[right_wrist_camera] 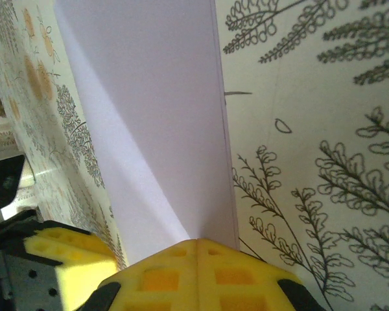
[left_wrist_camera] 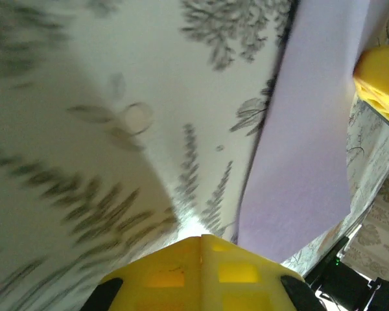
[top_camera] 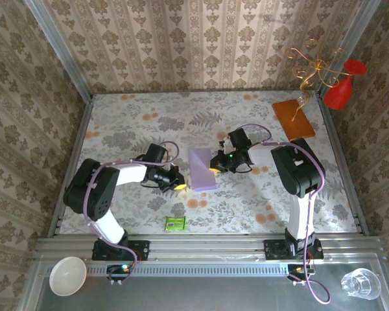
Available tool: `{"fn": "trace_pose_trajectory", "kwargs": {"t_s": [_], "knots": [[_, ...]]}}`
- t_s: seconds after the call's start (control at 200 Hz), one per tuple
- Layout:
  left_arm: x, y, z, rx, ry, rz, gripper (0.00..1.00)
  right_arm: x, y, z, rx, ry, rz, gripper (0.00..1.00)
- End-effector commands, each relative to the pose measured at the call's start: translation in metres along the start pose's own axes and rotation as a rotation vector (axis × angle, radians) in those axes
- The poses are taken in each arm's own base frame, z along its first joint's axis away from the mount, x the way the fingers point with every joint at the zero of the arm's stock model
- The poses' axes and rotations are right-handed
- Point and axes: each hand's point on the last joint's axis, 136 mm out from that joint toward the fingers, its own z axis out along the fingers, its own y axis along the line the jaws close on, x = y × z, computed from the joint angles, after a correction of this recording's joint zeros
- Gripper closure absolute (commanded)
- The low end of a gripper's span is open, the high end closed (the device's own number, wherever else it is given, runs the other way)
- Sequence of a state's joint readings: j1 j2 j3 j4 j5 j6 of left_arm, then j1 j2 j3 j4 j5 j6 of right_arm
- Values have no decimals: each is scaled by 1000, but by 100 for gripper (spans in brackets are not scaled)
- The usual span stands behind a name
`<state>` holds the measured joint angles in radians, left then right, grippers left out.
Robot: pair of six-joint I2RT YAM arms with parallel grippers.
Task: Fold a paper plane with a square sheet of paper (pick it up from the middle)
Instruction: First fold the square sheet of paper in half at the center of the table.
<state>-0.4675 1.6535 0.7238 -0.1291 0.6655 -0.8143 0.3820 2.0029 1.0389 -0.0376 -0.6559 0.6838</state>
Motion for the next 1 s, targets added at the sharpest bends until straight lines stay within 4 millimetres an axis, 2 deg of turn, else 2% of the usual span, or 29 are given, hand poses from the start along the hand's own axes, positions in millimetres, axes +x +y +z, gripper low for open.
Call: {"fn": "trace_pose_trajectory", "kwargs": {"t_s": [0.0,0.07,0.13,0.235,0.315,0.42,0.665,0.885,0.935,0.995], "knots": [[-3,-28,-17,38,-30,68,98,75,-161,1,563,141,266,94],[-7,-52,-17,83,-38,112,98,76,-162,1,565,143,268,94],[-6,-65,-9,92,-21,138,98,76,-162,1,564,141,268,94],[0,-75,15,91,33,157,98,76,-162,1,563,140,270,94],[5,-73,31,80,68,147,98,77,-163,1,564,144,272,94],[8,-57,41,40,71,134,98,77,-163,1,564,143,271,94],[28,-1,45,-67,90,61,98,76,-163,1,568,142,268,94],[53,33,24,-152,94,29,98,76,-163,0,575,141,266,94],[55,35,18,-145,86,22,98,75,-163,-1,575,138,266,94],[51,28,10,-123,61,34,98,75,-162,-1,573,138,265,94]]}}
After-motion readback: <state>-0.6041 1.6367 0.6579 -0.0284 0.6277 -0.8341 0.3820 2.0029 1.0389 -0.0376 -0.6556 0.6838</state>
